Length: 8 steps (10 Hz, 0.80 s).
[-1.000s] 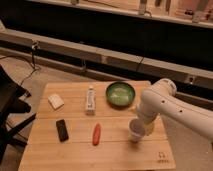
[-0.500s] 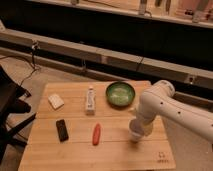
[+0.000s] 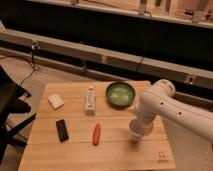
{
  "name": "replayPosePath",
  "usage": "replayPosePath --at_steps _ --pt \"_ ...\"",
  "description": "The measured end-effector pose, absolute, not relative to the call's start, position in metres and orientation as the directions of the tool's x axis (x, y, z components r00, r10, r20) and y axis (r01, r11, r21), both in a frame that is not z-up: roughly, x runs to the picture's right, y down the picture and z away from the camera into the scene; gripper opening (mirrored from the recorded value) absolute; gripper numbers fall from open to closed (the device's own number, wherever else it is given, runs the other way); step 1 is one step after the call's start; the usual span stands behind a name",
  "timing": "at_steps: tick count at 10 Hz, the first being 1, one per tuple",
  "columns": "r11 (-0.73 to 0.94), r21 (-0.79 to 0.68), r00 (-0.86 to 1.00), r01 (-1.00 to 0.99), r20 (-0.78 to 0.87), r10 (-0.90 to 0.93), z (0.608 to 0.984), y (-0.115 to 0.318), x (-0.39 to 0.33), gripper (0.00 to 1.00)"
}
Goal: Pick up the ceramic cup
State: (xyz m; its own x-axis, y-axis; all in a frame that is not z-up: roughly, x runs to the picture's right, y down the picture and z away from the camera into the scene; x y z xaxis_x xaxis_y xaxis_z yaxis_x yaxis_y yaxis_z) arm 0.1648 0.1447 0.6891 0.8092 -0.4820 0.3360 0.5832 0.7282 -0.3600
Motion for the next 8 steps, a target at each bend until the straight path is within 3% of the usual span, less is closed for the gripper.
replayPosePath --at_steps 3,8 --pt "0.694 -0.31 0.755 0.65 0.371 -0.541 0.688 0.136 0.138 0.8" --pt "0.669 -0.248 0.7 0.701 0.418 -0.579 0.726 0.139 0.12 0.8"
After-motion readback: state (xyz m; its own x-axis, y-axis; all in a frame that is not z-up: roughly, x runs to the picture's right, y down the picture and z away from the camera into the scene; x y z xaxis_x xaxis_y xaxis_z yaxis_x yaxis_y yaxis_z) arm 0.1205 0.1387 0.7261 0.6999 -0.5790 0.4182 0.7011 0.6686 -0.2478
